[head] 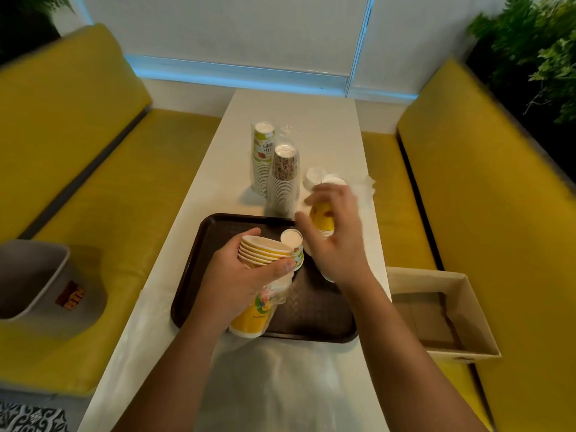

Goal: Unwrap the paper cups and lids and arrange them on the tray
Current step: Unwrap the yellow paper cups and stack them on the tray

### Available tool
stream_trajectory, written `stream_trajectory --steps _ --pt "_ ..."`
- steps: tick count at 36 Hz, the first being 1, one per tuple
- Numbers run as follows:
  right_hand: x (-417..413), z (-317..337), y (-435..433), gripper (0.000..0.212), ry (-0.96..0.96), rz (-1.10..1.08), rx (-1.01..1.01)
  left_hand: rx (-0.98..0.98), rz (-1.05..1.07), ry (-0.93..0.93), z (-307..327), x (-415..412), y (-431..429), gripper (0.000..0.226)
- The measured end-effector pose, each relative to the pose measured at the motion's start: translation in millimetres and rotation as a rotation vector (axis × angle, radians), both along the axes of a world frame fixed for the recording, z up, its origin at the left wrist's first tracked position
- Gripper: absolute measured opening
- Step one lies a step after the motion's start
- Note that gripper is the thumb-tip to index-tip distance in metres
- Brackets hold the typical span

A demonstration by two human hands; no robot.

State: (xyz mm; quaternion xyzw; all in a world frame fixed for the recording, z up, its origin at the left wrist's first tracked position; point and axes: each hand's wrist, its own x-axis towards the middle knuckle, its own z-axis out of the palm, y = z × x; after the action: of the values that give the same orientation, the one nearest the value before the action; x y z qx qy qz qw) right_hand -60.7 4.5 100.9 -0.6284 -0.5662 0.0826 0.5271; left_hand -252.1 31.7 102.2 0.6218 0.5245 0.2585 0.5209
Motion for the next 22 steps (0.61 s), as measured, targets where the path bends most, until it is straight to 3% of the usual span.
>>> stream_trajectory --steps 3,6,14,22 --pt "-11 11 -12 0.007 -0.049 0.371 -0.224 -0.004 -0.044 0.015 0 2 2 0.081" --pt "-11 13 -14 0.010 -0.062 0.466 -0.316 0.019 -0.078 0.049 0 3 3 0.075" --pt "-11 13 -17 0.014 0.073 0.449 -0.238 0.063 -0.071 0.061 2 3 0 0.047" --pt "5 11 -10 0.020 0.194 0.279 -0.169 0.095 -0.030 0.027 2 0 -5 0.080"
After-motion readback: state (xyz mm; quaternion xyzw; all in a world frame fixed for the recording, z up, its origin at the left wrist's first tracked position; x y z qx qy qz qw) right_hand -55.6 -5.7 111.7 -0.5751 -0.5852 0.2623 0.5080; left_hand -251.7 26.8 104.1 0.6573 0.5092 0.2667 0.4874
